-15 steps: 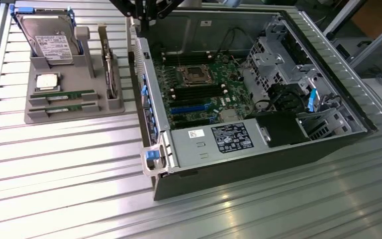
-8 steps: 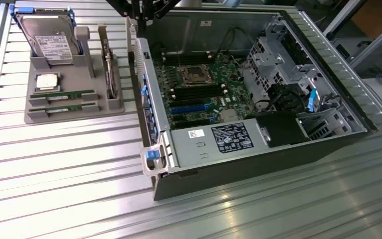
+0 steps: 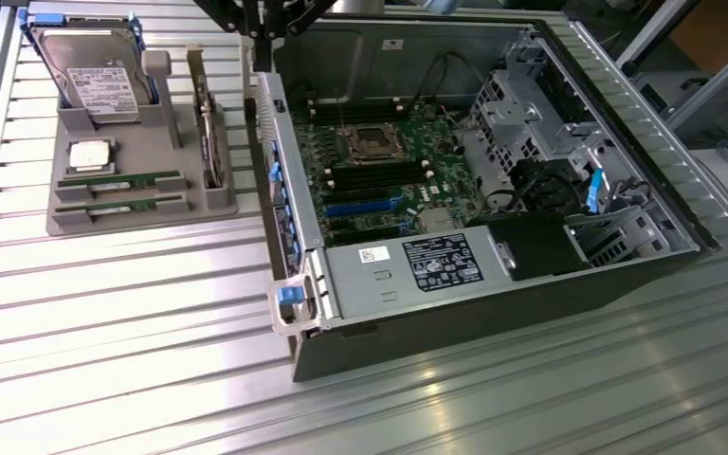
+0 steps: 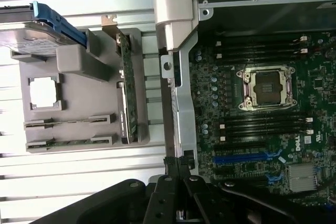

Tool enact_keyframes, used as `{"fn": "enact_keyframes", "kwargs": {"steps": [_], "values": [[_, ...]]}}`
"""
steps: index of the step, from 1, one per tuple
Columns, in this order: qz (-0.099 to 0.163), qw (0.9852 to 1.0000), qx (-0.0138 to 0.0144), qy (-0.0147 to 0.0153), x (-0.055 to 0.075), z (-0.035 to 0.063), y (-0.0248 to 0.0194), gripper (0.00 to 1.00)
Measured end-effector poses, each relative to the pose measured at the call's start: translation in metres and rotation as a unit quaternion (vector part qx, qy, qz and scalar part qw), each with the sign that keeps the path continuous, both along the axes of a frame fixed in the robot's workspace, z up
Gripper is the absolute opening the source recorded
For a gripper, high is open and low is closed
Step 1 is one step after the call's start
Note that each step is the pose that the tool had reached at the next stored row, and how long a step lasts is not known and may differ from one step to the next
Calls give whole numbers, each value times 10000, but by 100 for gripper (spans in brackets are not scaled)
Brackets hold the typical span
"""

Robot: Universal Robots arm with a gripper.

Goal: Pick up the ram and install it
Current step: 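Reach for the ram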

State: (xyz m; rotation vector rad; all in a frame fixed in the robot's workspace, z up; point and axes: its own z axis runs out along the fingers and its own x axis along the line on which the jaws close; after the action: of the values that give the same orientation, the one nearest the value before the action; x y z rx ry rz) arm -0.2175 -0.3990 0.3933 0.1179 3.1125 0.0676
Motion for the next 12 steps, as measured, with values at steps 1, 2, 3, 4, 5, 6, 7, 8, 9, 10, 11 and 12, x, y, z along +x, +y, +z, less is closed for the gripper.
{"fn": "enact_keyframes", "kwargs": {"steps": [1, 2, 3, 4, 5, 6, 7, 8, 9, 10, 11, 12], "values": [[0, 10000, 0, 0, -9, 0, 0, 11], [0, 10000, 0, 0, -19, 0, 0, 11], [0, 10000, 0, 0, -35, 0, 0, 11], [0, 10000, 0, 0, -46, 0, 0, 11], [0, 10000, 0, 0, -55, 0, 0, 11], [0, 10000, 0, 0, -67, 0, 0, 11], [0, 10000, 0, 0, -75, 0, 0, 11], [0, 10000, 0, 0, -84, 0, 0, 11], [0, 10000, 0, 0, -89, 0, 0, 11], [0, 10000, 0, 0, -94, 0, 0, 11], [0, 10000, 0, 0, -104, 0, 0, 11], [0, 10000, 0, 0, -112, 0, 0, 11]]}}
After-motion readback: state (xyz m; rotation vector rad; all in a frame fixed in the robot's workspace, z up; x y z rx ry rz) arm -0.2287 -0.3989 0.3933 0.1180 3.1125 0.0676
